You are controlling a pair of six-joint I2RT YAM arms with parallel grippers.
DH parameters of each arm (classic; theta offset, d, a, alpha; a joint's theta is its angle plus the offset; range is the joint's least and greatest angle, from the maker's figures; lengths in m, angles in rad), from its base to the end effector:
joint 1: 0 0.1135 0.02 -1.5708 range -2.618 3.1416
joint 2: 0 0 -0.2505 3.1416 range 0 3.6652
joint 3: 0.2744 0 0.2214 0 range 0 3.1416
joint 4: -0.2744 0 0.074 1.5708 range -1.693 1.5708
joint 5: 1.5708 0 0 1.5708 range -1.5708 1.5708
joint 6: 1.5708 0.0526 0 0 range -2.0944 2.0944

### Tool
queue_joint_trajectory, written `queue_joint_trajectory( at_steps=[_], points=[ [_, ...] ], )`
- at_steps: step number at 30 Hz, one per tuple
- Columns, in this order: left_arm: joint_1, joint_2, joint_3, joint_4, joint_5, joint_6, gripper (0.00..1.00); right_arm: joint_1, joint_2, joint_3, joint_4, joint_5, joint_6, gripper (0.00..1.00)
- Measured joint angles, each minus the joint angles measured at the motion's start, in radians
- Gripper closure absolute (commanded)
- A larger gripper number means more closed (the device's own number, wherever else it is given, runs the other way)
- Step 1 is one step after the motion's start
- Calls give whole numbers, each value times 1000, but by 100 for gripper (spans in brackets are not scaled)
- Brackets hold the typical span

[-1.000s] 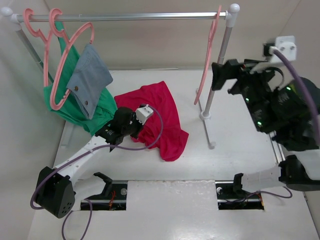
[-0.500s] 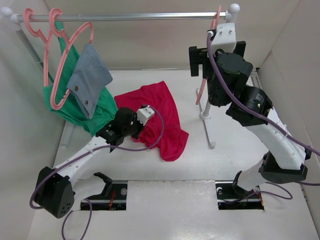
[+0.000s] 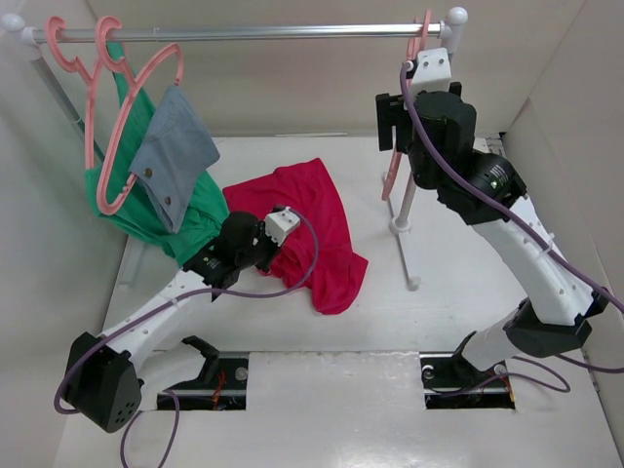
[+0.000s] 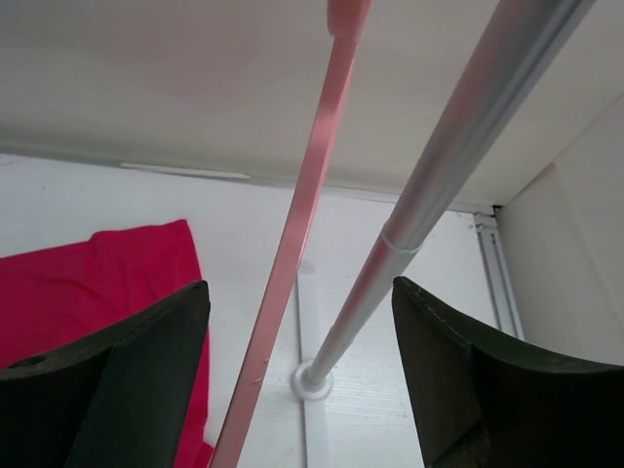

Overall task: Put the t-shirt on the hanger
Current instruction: Grab a hanger with the right arm

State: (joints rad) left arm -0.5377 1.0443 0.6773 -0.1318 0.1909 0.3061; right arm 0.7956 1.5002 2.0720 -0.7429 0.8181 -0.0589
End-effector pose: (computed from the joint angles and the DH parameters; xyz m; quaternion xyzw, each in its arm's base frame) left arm 0.1881 -0.1238 0.2495 0.3949 0.7609 -0.1401 0.4955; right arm 0.2076 0.1570 0.5104 -0.0577 0.7449 -0.0710 0.6609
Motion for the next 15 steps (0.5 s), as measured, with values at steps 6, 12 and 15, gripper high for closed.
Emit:
queue_joint_trajectory(
  at_steps=[6, 12, 15],
  points=[
    [0, -5, -4, 2, 0, 0, 100, -53, -11, -48, -21, -95, 33, 52],
    [0, -13, -16, 8, 0, 0, 100, -75, -22, -59, -36, -162, 64, 91],
    [0, -14, -16, 9, 0, 0, 100, -75, -23, -59, -37, -188, 68, 100]
  ],
)
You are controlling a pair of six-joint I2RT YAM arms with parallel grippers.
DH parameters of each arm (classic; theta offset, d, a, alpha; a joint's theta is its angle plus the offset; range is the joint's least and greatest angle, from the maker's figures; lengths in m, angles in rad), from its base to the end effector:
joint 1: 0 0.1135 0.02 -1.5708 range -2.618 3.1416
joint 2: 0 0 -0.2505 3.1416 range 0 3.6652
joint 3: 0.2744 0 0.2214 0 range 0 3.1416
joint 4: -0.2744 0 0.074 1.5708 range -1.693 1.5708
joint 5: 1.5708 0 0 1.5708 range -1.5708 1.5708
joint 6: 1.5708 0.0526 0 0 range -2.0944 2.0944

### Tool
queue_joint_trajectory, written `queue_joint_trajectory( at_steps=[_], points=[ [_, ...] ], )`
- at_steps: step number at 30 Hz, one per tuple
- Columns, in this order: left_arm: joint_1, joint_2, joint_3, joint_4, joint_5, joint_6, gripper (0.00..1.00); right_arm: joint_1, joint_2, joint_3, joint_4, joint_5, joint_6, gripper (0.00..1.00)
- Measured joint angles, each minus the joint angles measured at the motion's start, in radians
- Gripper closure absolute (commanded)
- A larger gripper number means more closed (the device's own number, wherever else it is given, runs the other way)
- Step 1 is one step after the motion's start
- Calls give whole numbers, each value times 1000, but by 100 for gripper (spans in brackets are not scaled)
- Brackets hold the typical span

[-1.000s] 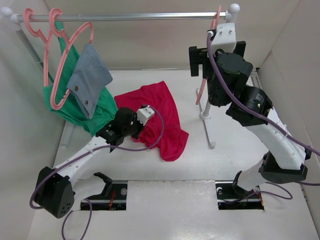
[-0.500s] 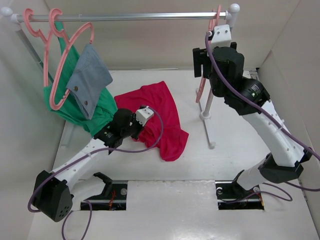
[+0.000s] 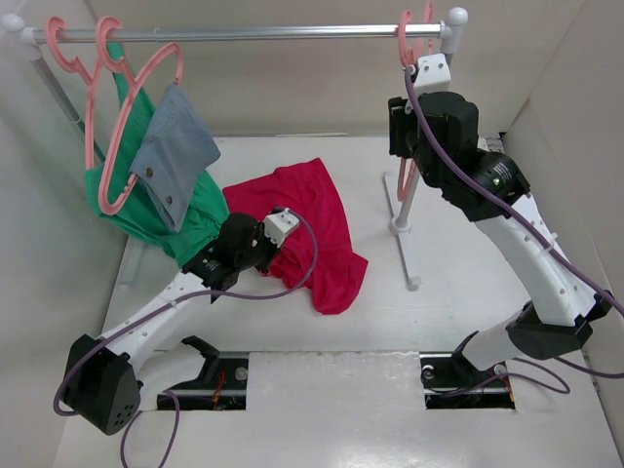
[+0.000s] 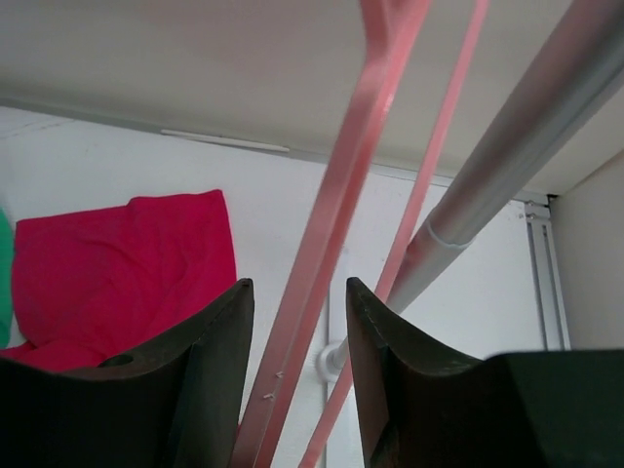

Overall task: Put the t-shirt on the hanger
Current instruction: Grab a hanger with the right arm

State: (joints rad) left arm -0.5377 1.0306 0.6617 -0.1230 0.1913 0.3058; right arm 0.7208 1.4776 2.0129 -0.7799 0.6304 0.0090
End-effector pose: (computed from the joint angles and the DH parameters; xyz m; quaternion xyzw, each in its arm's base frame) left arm 0.1858 -0.1225 0.2481 0.3944 0.7591 -0.1405 0.4984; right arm 0.2176 0.1499 0.4950 -0.0822 0.7688 -0.0194 0.6339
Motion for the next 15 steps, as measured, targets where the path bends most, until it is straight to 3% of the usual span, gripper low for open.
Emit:
queue_joint_trajectory(
  at_steps=[5, 15],
  points=[
    [0, 0, 0, 0, 0, 0, 100, 0, -4, 0, 0, -84, -21, 100],
    [0, 0, 0, 0, -1, 0, 100, -2, -55, 2, 47, -500, -177, 100]
  ],
)
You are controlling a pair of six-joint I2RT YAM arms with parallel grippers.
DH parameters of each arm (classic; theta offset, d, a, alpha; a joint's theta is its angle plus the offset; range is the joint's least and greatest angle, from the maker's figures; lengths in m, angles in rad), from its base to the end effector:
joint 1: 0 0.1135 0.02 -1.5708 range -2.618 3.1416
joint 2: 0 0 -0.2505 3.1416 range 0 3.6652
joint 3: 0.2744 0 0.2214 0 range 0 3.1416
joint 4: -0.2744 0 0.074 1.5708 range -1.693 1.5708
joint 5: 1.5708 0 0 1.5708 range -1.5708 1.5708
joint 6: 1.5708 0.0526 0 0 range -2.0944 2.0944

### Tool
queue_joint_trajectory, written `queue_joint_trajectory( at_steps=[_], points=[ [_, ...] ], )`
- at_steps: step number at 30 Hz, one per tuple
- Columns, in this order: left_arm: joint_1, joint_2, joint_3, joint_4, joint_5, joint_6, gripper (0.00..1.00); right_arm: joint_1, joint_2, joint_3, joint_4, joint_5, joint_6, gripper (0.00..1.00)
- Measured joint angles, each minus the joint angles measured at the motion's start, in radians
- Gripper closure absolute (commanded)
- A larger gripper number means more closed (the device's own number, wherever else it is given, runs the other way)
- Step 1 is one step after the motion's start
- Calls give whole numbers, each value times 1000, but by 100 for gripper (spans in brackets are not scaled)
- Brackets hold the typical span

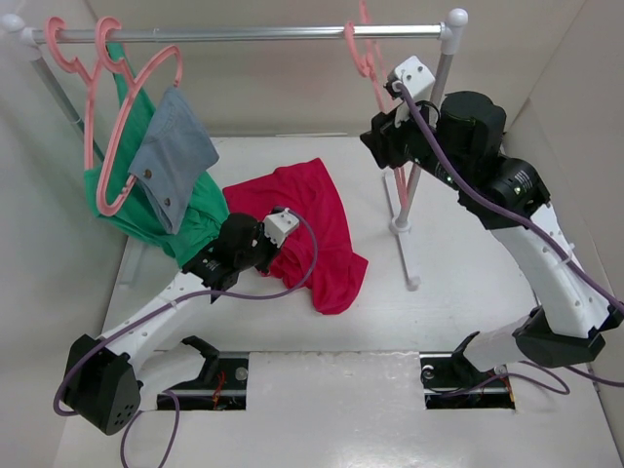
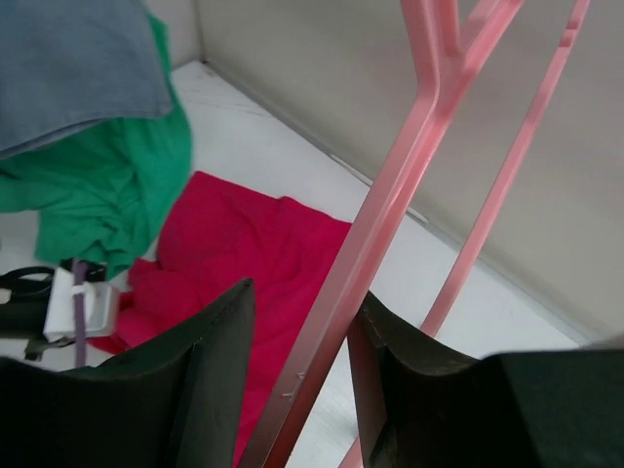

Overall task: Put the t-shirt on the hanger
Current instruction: Grab a hanger with the right arm, then place tshirt on hanger

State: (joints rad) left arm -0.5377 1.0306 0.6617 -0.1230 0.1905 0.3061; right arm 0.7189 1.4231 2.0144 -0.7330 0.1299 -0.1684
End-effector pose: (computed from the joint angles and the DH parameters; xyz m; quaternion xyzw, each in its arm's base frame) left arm 0.1859 -0.1224 0.2481 0.3943 0.7592 -0.1401 0.4985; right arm 0.1938 0.1605 0.5121 -0.2851 0.6991 0.1305 0.6426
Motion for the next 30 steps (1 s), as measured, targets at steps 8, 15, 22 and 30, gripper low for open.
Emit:
queue_joint_trajectory(
  at_steps=[8, 15, 22, 30],
  points=[
    [0, 0, 0, 0, 0, 0, 100, -5, -28, -52, 54, -238, -58, 100],
    [0, 0, 5, -21, 0, 8, 100, -6, -172, -313, 95, -423, -64, 100],
    [0, 18, 51, -83, 5, 31, 100, -6, -472, -777, 91, -505, 65, 100],
    [0, 228, 309, -193, -9, 74, 100, -6, -690, -1059, 90, -599, 247, 100]
  ],
)
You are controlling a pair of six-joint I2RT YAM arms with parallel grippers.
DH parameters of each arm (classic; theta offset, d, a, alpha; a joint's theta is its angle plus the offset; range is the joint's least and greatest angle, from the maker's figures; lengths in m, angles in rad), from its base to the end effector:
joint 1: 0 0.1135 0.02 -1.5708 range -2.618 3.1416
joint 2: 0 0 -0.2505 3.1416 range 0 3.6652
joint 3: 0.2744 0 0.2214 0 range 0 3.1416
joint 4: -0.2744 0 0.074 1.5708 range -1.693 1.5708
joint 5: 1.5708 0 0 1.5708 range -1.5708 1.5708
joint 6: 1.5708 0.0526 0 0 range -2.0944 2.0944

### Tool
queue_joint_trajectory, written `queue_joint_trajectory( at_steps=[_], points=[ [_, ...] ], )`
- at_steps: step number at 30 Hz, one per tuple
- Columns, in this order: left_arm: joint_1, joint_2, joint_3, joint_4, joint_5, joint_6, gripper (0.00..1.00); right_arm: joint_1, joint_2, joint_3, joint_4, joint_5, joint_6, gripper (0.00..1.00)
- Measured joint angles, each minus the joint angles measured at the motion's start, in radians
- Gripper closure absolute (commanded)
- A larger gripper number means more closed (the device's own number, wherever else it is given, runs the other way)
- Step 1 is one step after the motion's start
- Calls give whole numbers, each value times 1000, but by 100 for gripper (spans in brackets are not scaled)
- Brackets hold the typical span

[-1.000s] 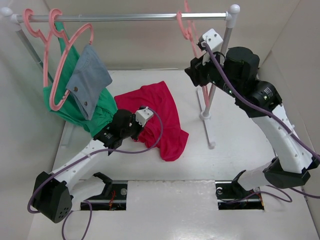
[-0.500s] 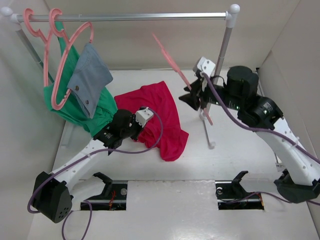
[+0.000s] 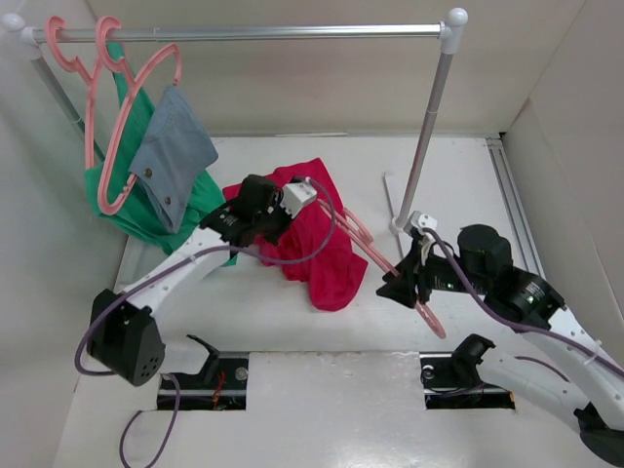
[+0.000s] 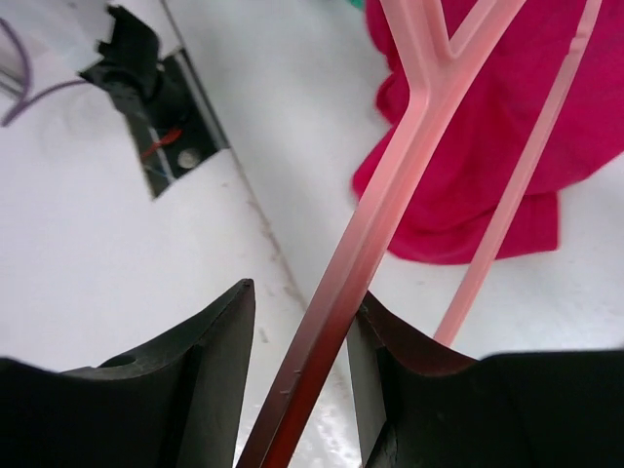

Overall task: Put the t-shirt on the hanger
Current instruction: Place tshirt on hanger

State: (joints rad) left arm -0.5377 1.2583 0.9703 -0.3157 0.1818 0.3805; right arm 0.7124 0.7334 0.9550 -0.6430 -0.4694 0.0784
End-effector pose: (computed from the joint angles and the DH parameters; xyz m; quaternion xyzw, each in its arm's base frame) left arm 0.2252 -0.1454 0.2775 0.4286 0.7717 -0.1165 0.4553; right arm 0.0896 0.1088 0.3371 -0.3746 0.7363 0.3838 0.4127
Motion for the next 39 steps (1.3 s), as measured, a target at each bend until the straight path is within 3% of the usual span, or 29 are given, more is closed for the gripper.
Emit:
queue_joint_trajectory(
  at_steps=[7, 14, 25, 39],
  points=[
    [0, 183, 177, -89, -23, 23, 100, 0, -134, -35, 2, -81, 111, 100],
    [-8, 298, 299, -146, -60, 26, 100, 1, -108, -34, -46, -113, 140, 100],
    [-12, 303, 339, -171, -3, 23, 100, 68, -53, -120, 103, -192, 196, 100],
    [-16, 251, 346, -232, 86, 84, 100, 75, 60, -131, 171, -47, 145, 100]
  ],
)
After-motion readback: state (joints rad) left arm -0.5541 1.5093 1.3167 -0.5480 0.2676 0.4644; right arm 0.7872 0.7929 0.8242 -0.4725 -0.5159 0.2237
